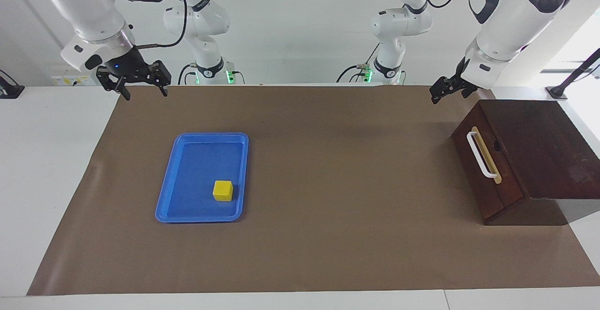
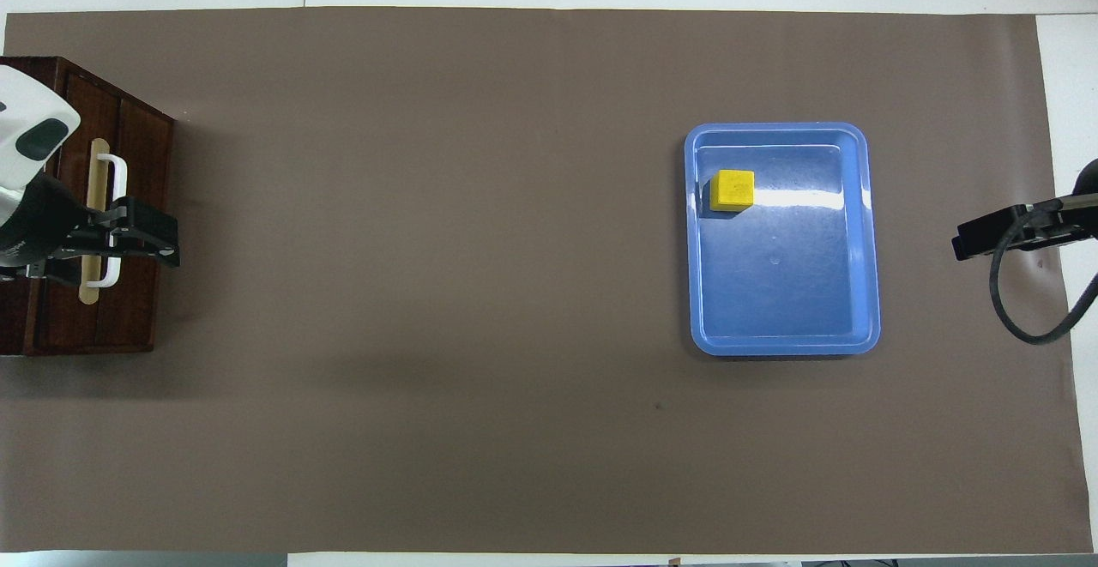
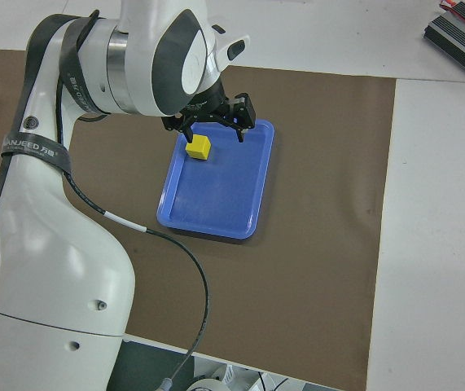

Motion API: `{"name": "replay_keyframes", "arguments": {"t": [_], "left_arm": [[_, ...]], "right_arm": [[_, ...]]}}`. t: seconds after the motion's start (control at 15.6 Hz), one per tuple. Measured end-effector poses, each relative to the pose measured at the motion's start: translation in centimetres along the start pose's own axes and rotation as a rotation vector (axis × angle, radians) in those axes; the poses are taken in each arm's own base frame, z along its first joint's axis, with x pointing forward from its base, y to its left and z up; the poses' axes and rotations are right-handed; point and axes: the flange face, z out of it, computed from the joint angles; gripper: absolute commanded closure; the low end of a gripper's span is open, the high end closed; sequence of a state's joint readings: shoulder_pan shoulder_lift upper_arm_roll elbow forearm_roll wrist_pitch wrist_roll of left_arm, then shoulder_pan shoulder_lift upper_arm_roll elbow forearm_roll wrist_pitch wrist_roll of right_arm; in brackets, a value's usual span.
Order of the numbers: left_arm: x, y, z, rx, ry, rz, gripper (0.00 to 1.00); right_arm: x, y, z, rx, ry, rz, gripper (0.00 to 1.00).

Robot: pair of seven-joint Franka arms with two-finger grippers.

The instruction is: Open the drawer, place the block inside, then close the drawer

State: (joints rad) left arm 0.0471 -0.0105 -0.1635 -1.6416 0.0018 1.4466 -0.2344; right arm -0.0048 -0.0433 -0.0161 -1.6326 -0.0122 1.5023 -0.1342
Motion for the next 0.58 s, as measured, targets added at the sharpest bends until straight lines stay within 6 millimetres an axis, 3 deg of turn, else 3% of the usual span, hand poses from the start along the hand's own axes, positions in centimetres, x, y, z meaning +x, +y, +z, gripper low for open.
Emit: {"name": "replay_keyframes", "arguments": {"t": [0.32, 0.58], "left_arm": [[0.0, 0.0, 0.0, 0.0, 0.0, 0.0, 0.0], [0.0, 0.0, 0.0, 0.0, 0.0, 0.0, 0.0]], "right_arm": [[0.0, 0.0, 0.3, 0.0, 0.003, 0.029, 0.0], [0.0, -0.7, 2.6, 0.02, -0.016, 0.161, 0.0]]}}
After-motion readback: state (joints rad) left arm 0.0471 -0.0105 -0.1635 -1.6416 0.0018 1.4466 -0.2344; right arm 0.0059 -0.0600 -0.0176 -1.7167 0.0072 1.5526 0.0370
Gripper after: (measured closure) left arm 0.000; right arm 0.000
